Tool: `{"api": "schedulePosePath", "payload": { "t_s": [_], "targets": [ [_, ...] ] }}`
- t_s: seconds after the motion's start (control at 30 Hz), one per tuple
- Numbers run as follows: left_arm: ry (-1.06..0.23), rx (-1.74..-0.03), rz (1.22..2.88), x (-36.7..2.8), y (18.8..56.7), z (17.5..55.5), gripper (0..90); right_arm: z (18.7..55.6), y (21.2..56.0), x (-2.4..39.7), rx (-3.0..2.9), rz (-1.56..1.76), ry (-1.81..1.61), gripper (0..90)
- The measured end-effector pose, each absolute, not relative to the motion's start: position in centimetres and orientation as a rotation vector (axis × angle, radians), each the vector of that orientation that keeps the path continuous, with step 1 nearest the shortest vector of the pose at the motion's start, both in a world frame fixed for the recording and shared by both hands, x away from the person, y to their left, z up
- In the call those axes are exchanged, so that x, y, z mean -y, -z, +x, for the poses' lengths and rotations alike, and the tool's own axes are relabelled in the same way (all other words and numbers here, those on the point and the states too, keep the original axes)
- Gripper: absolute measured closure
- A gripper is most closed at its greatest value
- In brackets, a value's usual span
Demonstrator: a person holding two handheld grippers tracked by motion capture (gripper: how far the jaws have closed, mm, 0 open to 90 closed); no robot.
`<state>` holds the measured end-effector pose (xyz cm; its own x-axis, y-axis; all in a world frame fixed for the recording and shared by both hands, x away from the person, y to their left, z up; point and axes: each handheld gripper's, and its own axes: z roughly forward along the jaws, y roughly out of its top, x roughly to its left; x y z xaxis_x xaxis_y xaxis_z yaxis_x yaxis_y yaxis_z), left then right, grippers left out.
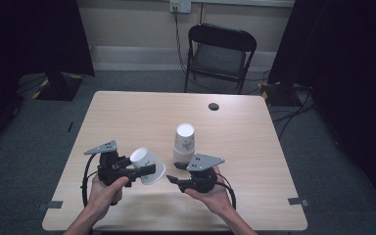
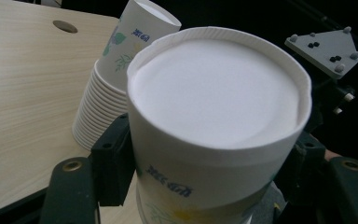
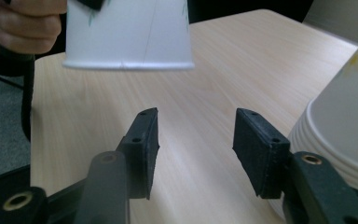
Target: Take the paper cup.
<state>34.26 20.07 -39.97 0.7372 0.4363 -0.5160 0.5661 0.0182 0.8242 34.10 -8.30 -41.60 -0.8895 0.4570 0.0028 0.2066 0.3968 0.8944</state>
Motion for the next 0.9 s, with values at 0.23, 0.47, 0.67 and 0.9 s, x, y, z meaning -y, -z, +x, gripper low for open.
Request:
{"api": "schedulePosePath", "payload": {
  "t_s": [0.23,0.47,0.67,0.9],
  "targets": [
    [0.217,-0.85,1.54,-20.1,40.4,34.6,33.2,34.0,41.6,7.4,-2.409,0.568,-1.531,56.6],
    [0.266,-0.856,1.516,-19.8,40.7,34.6,33.4,34.0,41.5,7.2,-2.331,0.549,-1.627,60.9],
    [0.3,-0.848,1.51,-19.4,40.8,34.6,33.4,33.9,41.5,7.1,-2.304,0.509,-1.671,62.7],
    [0.331,-0.843,1.495,-19.2,40.8,34.6,33.5,33.7,41.4,6.9,-2.268,0.49,-1.683,68.4]
  ]
}}
